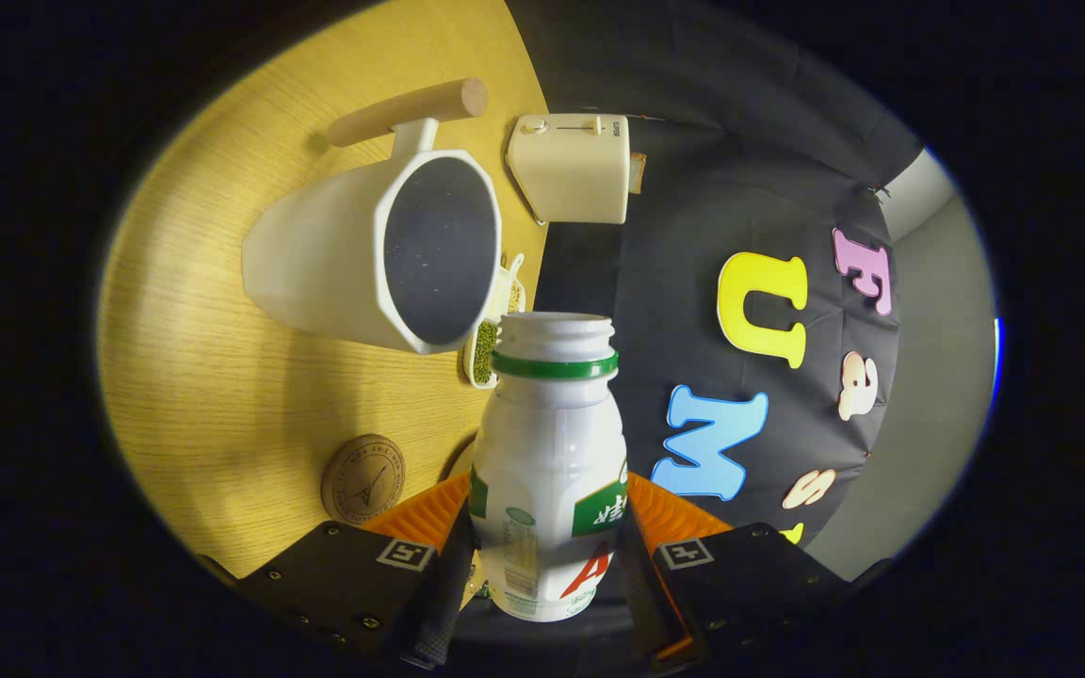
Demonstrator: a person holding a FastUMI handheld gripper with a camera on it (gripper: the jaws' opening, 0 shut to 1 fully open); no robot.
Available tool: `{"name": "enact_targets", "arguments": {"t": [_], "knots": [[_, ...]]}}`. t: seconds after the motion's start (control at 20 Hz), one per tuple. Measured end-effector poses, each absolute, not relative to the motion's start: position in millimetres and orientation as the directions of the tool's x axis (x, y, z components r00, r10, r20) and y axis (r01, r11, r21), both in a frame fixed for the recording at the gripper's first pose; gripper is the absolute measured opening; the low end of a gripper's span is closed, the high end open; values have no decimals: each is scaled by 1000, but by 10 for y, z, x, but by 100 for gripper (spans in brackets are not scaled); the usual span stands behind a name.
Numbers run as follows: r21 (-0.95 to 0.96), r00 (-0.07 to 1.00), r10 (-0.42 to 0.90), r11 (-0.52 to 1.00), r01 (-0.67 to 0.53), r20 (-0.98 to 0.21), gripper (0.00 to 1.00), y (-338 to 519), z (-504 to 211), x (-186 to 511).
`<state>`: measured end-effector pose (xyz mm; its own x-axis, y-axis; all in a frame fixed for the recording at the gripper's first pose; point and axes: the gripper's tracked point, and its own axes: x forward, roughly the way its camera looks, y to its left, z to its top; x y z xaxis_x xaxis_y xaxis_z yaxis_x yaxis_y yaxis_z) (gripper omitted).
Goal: Take the bottle from table, then pour the juice into the cup, finally place the bottle on the coaster
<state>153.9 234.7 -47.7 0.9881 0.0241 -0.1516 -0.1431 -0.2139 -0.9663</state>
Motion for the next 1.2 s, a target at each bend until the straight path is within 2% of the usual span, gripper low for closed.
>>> {"name": "enact_targets", "arguments": {"t": [0.45, 1.2], "knots": [[-949, 992, 23, -297, -108, -121, 72, 2351, -350, 1575], [-935, 993, 13, -339, -108, -120, 71, 2328, -287, 1559]]}}
